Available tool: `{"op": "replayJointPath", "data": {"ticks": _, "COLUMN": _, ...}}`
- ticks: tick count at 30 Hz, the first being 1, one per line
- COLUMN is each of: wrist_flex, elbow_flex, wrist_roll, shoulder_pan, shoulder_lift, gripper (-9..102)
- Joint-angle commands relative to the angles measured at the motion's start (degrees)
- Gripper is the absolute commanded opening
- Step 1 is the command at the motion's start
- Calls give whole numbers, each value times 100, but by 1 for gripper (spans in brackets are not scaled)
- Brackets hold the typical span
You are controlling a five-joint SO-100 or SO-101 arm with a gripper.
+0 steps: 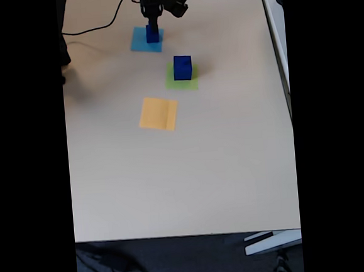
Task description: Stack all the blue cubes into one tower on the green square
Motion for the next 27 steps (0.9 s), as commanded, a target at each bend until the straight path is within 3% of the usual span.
{"op": "replayJointPath", "data": {"ticks": 1, "wrist_flex": -44, "elbow_flex": -35, "wrist_roll": -35, "shoulder_pan": 44, "shoulder_lift": 369, "gripper": 6}}
{"op": "replayJointPath", "data": {"ticks": 10, "wrist_flex": -53, "elbow_flex": -70, "wrist_roll": -114, "shoulder_pan": 97, "shoulder_lift": 387, "gripper": 6}}
{"op": "replayJointPath", "data": {"ticks": 27, "wrist_flex": 738, "elbow_flex": 0, "wrist_roll": -1020, "shoulder_pan": 694, "shoulder_lift": 1652, "gripper": 6}}
